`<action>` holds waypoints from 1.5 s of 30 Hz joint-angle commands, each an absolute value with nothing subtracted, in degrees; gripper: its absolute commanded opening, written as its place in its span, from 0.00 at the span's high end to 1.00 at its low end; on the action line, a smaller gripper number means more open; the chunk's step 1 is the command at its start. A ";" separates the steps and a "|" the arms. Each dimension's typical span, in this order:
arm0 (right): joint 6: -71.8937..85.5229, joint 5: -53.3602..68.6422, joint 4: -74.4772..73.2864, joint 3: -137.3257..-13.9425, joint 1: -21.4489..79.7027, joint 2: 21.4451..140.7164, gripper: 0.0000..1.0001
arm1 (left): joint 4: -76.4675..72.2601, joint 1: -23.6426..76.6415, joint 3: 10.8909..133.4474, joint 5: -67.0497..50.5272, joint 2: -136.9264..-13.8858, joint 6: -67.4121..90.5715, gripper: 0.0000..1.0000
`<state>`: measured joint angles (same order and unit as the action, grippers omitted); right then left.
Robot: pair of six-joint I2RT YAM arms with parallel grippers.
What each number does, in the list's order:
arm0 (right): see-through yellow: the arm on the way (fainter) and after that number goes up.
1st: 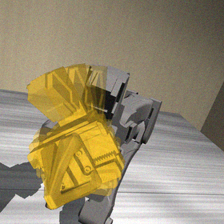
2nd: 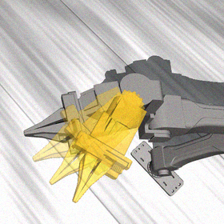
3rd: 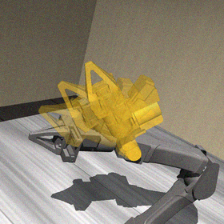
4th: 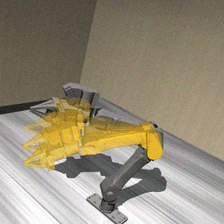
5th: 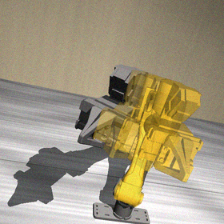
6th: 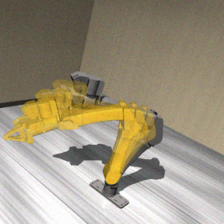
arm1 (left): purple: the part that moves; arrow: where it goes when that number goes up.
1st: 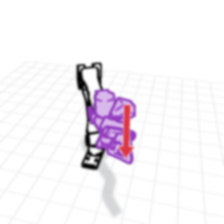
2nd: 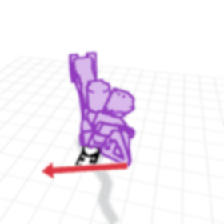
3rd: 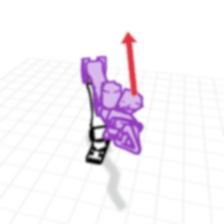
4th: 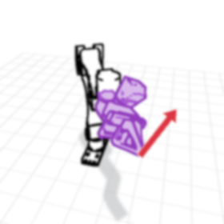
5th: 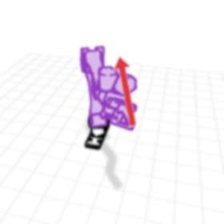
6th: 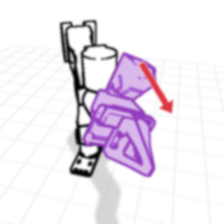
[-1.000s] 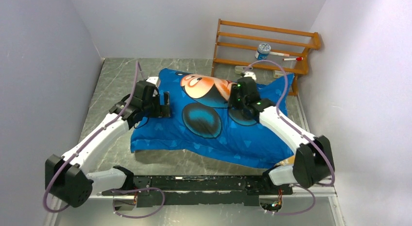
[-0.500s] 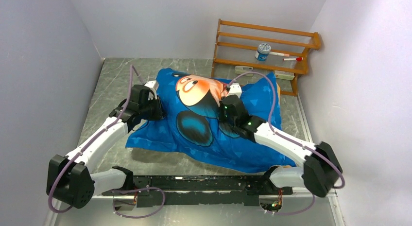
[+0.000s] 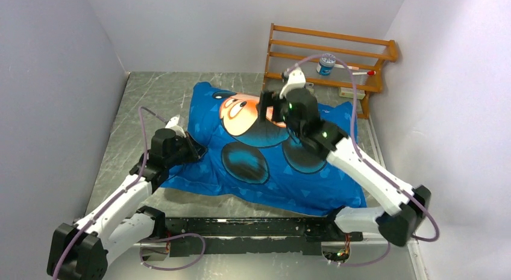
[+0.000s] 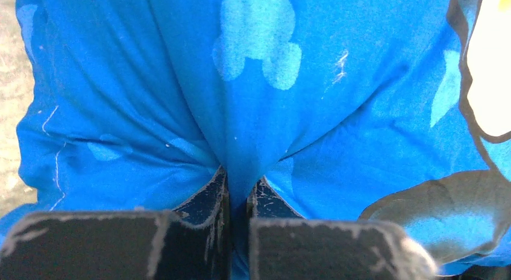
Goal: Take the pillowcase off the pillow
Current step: Turn over the pillow at the center of the board.
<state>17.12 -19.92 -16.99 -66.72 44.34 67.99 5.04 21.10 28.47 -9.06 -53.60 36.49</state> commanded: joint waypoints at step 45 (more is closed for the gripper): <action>4.99 -2.57 -35.49 -128.10 35.01 104.50 1.00 | 36.58 21.80 50.83 -5.02 -42.16 36.53 0.09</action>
<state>10.13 6.87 -45.04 -121.05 31.40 106.52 35.73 21.52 48.71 -5.32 -42.19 35.64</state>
